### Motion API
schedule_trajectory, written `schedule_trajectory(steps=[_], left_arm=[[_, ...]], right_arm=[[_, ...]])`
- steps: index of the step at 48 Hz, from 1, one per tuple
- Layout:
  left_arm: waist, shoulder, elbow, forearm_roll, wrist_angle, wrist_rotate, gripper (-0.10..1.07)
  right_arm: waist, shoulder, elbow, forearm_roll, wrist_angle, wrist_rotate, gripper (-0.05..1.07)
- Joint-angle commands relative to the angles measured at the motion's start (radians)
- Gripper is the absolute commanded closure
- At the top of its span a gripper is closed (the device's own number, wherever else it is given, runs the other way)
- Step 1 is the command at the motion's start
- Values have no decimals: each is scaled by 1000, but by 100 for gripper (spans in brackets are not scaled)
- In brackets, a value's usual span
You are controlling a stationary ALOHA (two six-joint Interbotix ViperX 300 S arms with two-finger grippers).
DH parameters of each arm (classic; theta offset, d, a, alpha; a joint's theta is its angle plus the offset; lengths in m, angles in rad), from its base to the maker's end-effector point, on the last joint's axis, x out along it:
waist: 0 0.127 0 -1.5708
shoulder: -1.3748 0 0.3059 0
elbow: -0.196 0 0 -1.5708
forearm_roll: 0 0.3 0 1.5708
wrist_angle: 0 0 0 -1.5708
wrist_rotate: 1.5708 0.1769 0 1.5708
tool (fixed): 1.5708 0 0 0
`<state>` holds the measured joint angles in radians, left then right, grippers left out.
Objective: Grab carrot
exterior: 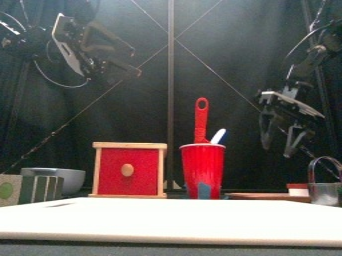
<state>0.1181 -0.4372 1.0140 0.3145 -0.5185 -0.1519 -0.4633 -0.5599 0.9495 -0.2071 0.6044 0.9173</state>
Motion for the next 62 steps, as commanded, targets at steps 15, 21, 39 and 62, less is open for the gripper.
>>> schedule_trajectory(steps=[15,21,39,62], left_arm=[[-5,-61,-25,-41,66,-8,-5],[-6,-84,-23,-66,74,-8,-5],[-8,-106,-18,-83,106,-8,-5],[-3,-106,-6,-72,112,-5,-5]], right_arm=[[344,-198,17,-221,-265,6,6],[413,-155,15,-308,-387,8,6],[460,-80,54,-393,-643,-3,6],[457,-84,49,-426,-640,5,6]])
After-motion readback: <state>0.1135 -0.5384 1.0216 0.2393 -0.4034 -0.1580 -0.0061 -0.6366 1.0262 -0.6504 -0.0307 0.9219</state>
